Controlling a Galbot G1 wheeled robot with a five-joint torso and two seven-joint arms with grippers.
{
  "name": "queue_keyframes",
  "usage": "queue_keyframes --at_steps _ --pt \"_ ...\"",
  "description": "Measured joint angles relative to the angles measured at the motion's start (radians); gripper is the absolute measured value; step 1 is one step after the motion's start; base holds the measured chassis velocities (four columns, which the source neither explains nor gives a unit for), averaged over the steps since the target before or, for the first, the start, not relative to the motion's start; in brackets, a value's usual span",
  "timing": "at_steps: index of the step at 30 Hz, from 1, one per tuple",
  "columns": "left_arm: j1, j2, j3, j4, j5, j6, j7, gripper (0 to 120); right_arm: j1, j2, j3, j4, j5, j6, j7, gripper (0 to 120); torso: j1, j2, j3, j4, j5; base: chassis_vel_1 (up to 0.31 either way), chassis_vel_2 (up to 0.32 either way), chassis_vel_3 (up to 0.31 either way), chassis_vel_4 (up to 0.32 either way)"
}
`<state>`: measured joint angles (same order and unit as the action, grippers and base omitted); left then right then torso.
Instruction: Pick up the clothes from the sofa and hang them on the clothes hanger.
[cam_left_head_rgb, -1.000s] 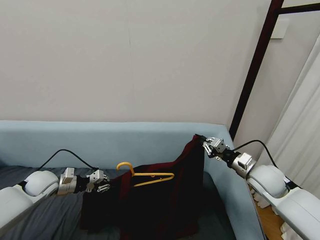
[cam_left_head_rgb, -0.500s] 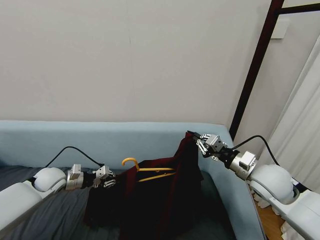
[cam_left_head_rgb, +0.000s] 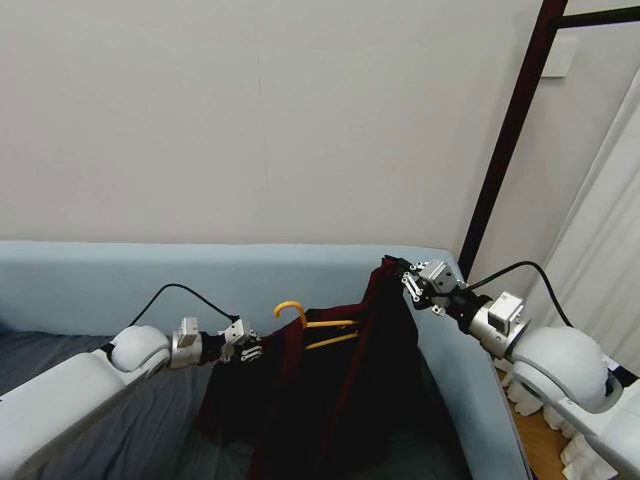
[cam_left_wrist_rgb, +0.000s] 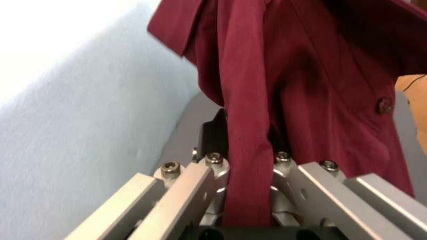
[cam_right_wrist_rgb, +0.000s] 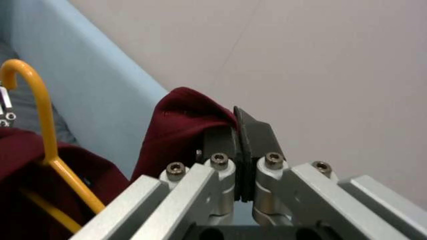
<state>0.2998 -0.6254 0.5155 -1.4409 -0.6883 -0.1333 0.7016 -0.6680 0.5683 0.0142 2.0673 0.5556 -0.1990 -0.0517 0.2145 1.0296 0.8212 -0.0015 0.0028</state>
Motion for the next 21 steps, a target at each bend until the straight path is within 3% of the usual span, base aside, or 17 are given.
queue_keyframes --at_steps 6,10,17,21 --pt "-0.046 -0.042 0.047 0.01 -0.01 0.018 -0.029 2 -0.005 -0.011 -0.004 0.044 0.034 -0.049 0.028 0 0.0 0.0 0.0 0.0005 0.0 0.0 0.0 0.0 0.0" --pt "-0.079 -0.1 0.051 0.08 -0.032 0.022 -0.06 2 -0.036 -0.03 0.017 0.12 0.058 -0.071 0.049 0 0.0 0.0 0.0 -0.0001 -0.0001 0.0 0.0 0.0 0.0" --pt "-0.145 -0.138 0.058 0.156 -0.08 0.022 -0.07 2 -0.079 -0.056 0.041 0.22 0.072 -0.079 0.055 0 0.0 0.0 0.0 0.0002 -0.0003 0.0 0.0 0.0 0.0" --pt "-0.207 -0.155 0.075 0.185 -0.119 0.023 -0.071 2 -0.184 -0.055 0.076 0.254 0.023 -0.062 0.043 0 0.0 0.0 0.0 0.0001 -0.0003 0.0 0.0 0.0 0.0"
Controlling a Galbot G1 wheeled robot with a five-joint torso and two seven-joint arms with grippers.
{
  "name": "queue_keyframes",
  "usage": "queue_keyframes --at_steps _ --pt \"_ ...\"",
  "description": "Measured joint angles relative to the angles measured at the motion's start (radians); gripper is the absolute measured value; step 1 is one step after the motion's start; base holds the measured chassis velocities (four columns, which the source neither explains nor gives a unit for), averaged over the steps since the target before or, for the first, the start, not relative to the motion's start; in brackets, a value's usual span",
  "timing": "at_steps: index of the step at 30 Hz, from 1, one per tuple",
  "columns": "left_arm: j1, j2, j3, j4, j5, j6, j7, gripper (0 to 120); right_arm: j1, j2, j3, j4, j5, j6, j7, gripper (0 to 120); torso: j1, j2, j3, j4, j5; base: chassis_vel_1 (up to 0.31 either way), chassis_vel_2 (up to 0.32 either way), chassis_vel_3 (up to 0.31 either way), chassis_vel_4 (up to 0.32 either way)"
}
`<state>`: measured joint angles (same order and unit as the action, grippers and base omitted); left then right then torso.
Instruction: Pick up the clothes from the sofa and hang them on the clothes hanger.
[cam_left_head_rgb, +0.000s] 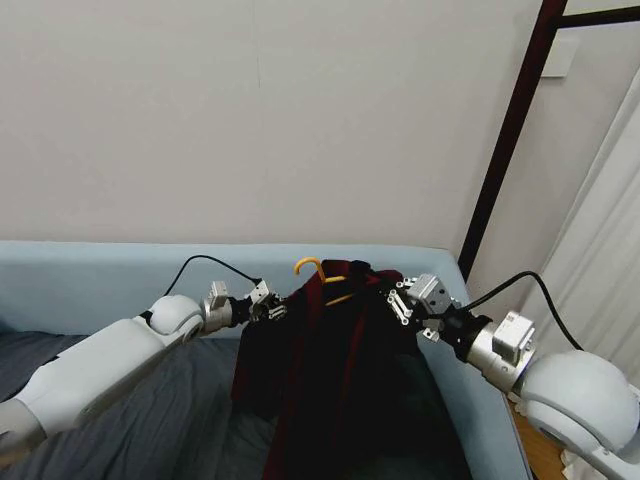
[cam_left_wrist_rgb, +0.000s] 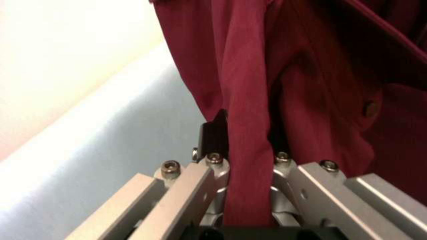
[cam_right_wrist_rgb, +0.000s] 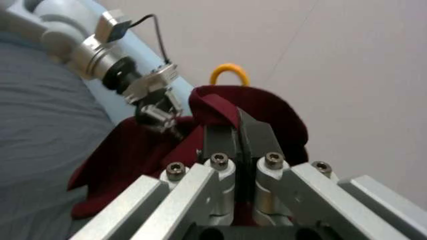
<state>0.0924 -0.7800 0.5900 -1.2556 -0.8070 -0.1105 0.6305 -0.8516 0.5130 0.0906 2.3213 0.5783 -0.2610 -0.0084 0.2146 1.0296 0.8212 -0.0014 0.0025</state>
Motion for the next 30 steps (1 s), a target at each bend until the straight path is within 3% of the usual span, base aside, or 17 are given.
queue_keyframes --at_steps 5,11,19,30 --pt "-0.053 0.006 0.025 0.009 -0.032 0.0 0.021 2 -0.107 0.017 0.035 -0.008 -0.066 0.036 -0.019 0 0.0 0.0 0.0 -0.0004 0.0002 0.0 0.0 0.0 0.0" --pt "-0.133 0.059 0.086 -0.021 -0.079 -0.001 0.05 2 -0.174 0.068 0.035 -0.078 -0.158 0.091 -0.023 0 0.0 0.0 0.0 0.0002 0.0001 0.0 0.0 0.0 0.0" --pt "-0.237 0.142 0.157 -0.084 -0.149 -0.001 0.081 2 -0.16 0.132 0.005 -0.127 -0.188 0.114 -0.009 0 0.0 0.0 0.0 0.0002 -0.0001 0.0 0.0 0.0 0.0" --pt "-0.381 0.185 0.272 -0.107 -0.15 -0.014 0.155 2 -0.144 0.18 -0.07 -0.187 -0.225 0.146 -0.022 0 0.0 0.0 0.0 -0.0001 0.0 0.0 0.0 0.0 0.0"
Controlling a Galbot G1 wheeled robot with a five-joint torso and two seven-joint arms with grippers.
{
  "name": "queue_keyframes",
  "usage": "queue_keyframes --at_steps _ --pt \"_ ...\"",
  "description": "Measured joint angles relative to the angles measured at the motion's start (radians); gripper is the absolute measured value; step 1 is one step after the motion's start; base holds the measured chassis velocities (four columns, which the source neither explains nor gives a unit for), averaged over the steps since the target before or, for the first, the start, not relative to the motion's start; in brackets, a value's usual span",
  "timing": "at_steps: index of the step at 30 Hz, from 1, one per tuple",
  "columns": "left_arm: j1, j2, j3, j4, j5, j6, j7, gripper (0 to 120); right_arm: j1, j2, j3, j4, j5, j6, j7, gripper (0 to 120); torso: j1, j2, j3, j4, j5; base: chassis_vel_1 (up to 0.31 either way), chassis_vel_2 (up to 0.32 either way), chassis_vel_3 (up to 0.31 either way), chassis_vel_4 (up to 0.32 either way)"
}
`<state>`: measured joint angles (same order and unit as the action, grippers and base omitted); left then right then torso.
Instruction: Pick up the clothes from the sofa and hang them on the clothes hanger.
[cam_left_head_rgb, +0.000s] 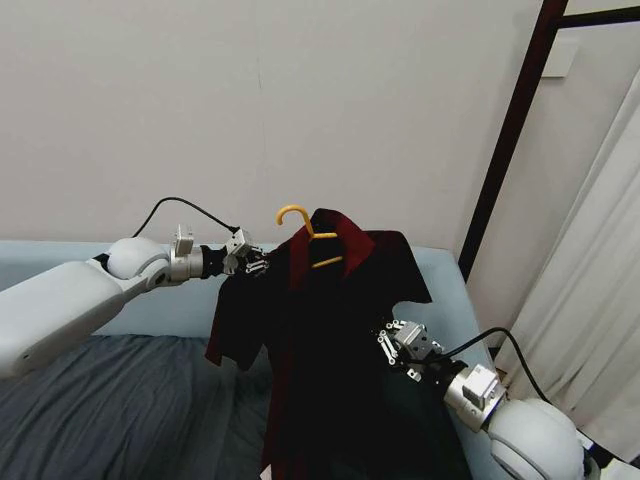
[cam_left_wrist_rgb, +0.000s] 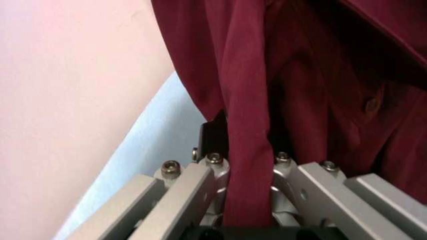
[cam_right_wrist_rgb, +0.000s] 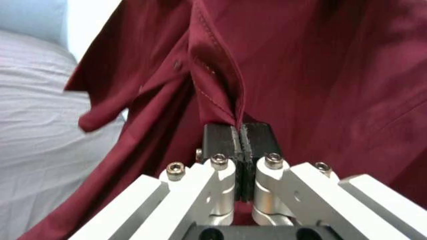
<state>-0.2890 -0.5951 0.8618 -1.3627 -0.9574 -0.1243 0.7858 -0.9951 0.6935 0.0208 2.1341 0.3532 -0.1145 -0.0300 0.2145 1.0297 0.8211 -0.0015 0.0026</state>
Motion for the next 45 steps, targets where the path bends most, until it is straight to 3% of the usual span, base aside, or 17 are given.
queue_keyframes --at_steps 5,14,20,21,26,31,39,45 --pt "-0.058 -0.001 0.042 0.011 0.005 -0.007 0.02 2 -0.02 0.015 -0.004 -0.018 -0.024 0.004 -0.008 0 0.0 0.0 0.0 0.0001 0.0001 0.0 0.0 0.0 0.0" --pt "-0.092 -0.054 0.054 0.067 0.049 -0.023 0.026 2 -0.172 0.043 0.097 0.035 -0.054 0.023 -0.003 39 0.0 0.0 0.0 -0.0001 0.0001 0.0 0.0 0.0 0.0" --pt "-0.088 -0.063 0.052 0.082 0.065 -0.028 0.027 2 -0.228 0.044 0.126 0.094 -0.038 0.012 0.0 54 0.0 0.0 0.0 -0.0001 -0.0001 0.0 0.0 0.0 0.0" --pt "-0.089 -0.063 0.053 0.084 0.071 -0.03 0.028 2 -0.24 0.044 0.129 0.105 -0.04 0.012 0.006 61 0.0 0.0 0.0 0.0 0.0 0.0 0.0 0.0 0.0" --pt "-0.1 -0.061 0.062 0.076 0.08 -0.031 0.036 2 -0.207 0.059 0.13 0.108 0.03 -0.011 0.087 78 0.0 0.0 0.0 0.0002 0.0001 0.0 0.0 0.0 0.0" --pt "-0.106 -0.061 0.073 0.053 0.1 -0.034 0.043 2 -0.089 0.056 0.122 0.083 0.19 -0.051 0.211 97 0.0 0.0 0.0 0.0003 0.0001 0.0 0.0 0.0 0.0" --pt "-0.077 -0.061 0.068 0.019 0.139 -0.038 0.037 2 0.029 0.027 0.102 0.088 0.367 -0.116 0.311 100 0.0 0.0 0.0 0.0001 0.0001 0.0 0.0 0.0 0.0" --pt "-0.063 -0.066 0.062 0.009 0.142 -0.036 0.03 2 0.078 0.024 0.065 0.074 0.383 -0.14 0.307 100 0.0 0.0 0.0 0.0001 0.0001 0.0 0.0 0.0 0.0"
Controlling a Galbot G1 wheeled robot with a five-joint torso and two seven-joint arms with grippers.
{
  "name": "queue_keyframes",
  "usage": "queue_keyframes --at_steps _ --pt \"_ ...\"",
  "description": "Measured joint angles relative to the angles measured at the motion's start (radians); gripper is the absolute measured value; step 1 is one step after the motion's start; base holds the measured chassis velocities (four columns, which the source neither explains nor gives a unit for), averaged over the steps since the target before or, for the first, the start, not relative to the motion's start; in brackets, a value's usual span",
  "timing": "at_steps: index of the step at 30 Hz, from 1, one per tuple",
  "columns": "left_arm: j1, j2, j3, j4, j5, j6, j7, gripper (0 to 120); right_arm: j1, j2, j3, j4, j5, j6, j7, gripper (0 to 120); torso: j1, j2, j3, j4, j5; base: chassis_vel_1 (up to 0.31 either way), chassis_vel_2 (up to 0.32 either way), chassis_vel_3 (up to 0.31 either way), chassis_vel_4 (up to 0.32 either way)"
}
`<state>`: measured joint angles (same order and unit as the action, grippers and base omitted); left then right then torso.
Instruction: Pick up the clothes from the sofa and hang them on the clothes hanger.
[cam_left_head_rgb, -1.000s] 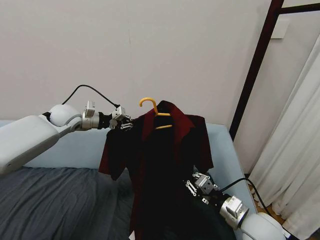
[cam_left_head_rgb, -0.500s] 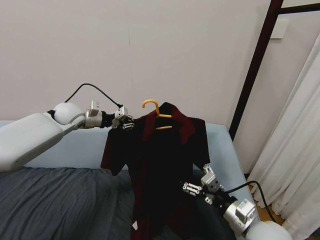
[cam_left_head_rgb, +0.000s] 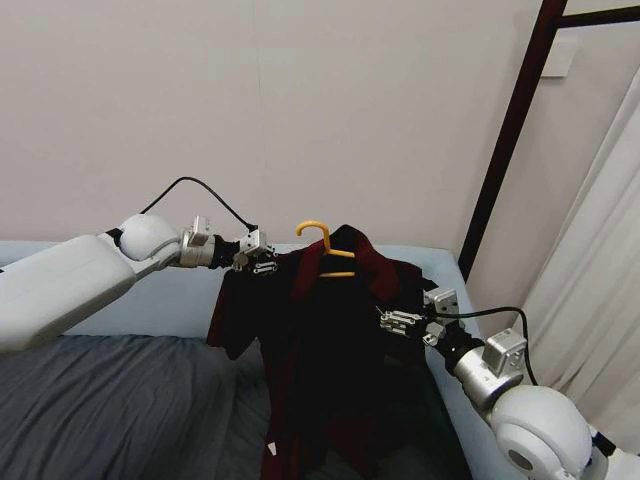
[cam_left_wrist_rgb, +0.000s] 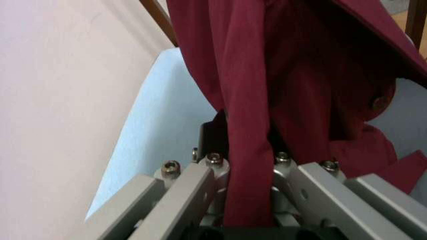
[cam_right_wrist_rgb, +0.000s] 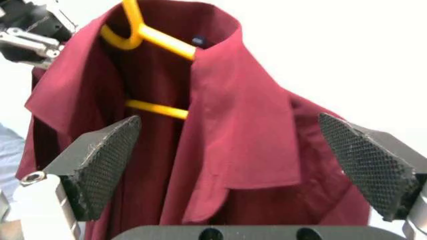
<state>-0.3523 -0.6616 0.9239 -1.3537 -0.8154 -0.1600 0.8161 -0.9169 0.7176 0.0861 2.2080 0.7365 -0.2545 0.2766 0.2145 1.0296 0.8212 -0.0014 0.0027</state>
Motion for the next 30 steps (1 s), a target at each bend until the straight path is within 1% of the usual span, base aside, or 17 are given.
queue_keyframes --at_steps 8,12,13,15,18,19,20,21,23,24,25,28,29,30 --pt "0.005 -0.003 0.0 -0.01 0.0 0.005 -0.002 2 0.028 0.008 -0.042 -0.037 -0.023 -0.015 -0.008 100 0.0 0.0 0.0 -0.0001 0.0 0.0 0.0 0.0 0.0" --pt "0.005 0.002 0.001 -0.022 0.0 0.008 -0.001 2 0.05 -0.002 -0.081 -0.056 -0.039 -0.016 -0.01 92 0.0 0.0 0.0 0.0001 0.0 0.0 0.0 0.0 0.0" --pt "0.005 0.002 0.001 -0.022 0.0 0.008 -0.001 2 0.05 -0.002 -0.081 -0.056 -0.039 -0.016 -0.01 92 0.0 0.0 0.0 0.0001 0.0 0.0 0.0 0.0 0.0" --pt "0.005 0.001 0.001 -0.022 -0.001 0.009 -0.001 2 0.062 -0.001 -0.089 -0.059 -0.038 -0.02 -0.006 86 0.0 0.0 0.0 0.0 -0.0001 0.0 0.0 0.0 0.0" --pt "0.006 0.001 0.004 -0.023 -0.002 0.01 -0.001 2 0.077 0.0 -0.098 -0.06 -0.032 -0.023 0.0 71 0.0 0.0 0.0 0.0001 0.0 0.0 0.0 0.0 0.0" --pt "0.006 0.001 0.004 -0.023 -0.002 0.01 -0.001 2 0.077 0.0 -0.098 -0.06 -0.032 -0.023 0.0 71 0.0 0.0 0.0 0.0001 0.0 0.0 0.0 0.0 0.0" --pt "0.007 0.001 0.004 -0.023 -0.002 0.011 -0.001 2 0.078 -0.003 -0.103 -0.06 -0.032 -0.023 0.0 66 0.0 0.0 0.0 0.0001 -0.0001 0.0 0.0 0.0 0.0" --pt "0.007 0.001 0.004 -0.023 -0.002 0.011 -0.001 2 0.078 -0.003 -0.106 -0.059 -0.032 -0.023 0.0 64 0.0 0.0 0.0 0.0001 0.0 0.0 0.0 0.0 0.0" --pt "0.009 0.001 0.005 -0.023 -0.003 0.011 -0.001 2 0.078 -0.003 -0.112 -0.058 -0.035 -0.022 0.002 52 0.0 0.0 0.0 0.0 -0.0001 0.0 0.0 0.0 0.0" --pt "0.009 0.001 0.005 -0.023 -0.003 0.011 -0.001 2 0.078 -0.003 -0.112 -0.058 -0.035 -0.022 0.002 52 0.0 0.0 0.0 0.0 -0.0001 0.0 0.0 0.0 0.0" --pt "0.01 0.001 0.005 -0.023 -0.003 0.011 -0.001 2 0.078 -0.001 -0.115 -0.058 -0.036 -0.022 0.005 49 0.0 0.0 0.0 0.0 0.0 0.0 0.0 0.0 0.0" --pt "0.013 0.0 0.005 -0.023 -0.003 0.011 -0.001 2 0.079 0.005 -0.122 -0.062 -0.038 -0.022 0.019 34 0.0 0.0 0.0 0.0 0.0 0.0 0.0 0.0 0.0" --pt "0.013 0.0 0.005 -0.023 -0.003 0.011 -0.001 2 0.079 0.005 -0.122 -0.062 -0.038 -0.022 0.019 34 0.0 0.0 0.0 0.0 0.0 0.0 0.0 0.0 0.0" --pt "0.015 0.0 0.005 -0.023 -0.003 0.011 -0.001 2 0.079 0.005 -0.123 -0.062 -0.039 -0.021 0.022 30 0.0 0.0 0.0 0.0 0.0 0.0 0.0 0.0 0.0"
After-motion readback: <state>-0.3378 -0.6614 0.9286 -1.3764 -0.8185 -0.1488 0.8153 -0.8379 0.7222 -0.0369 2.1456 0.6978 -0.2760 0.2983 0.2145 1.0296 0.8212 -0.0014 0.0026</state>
